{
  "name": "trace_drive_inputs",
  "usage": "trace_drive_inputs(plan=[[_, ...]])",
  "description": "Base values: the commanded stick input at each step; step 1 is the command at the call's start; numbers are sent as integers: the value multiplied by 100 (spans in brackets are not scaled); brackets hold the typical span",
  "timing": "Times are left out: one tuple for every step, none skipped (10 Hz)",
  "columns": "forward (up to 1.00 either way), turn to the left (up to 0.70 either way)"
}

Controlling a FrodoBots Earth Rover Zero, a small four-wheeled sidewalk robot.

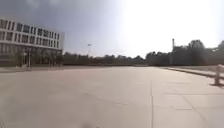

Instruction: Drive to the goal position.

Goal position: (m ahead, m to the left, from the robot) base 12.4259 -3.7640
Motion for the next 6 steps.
trace_drive_inputs(plan=[[70,0],[70,0],[70,0],[70,0],[70,0],[70,0]])
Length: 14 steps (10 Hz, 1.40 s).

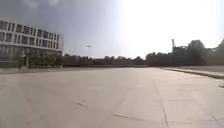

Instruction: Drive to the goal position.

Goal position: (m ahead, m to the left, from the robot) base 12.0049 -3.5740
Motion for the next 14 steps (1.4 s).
trace_drive_inputs(plan=[[70,0],[70,0],[70,0],[70,0],[70,0],[70,0],[70,0],[70,0],[70,0],[70,0],[70,0],[70,0],[70,0],[70,0]])
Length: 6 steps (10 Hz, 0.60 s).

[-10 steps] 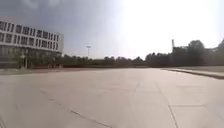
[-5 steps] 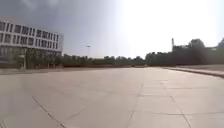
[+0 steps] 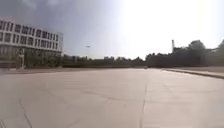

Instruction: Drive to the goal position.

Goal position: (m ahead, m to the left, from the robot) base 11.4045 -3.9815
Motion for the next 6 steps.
trace_drive_inputs(plan=[[70,0],[70,0],[70,0],[70,0],[70,0],[70,0]])
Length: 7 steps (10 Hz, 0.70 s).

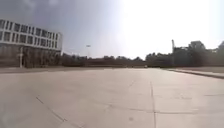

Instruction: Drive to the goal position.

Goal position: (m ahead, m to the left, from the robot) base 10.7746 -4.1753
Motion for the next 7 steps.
trace_drive_inputs(plan=[[70,0],[70,0],[70,0],[70,0],[70,0],[70,0],[70,0]])
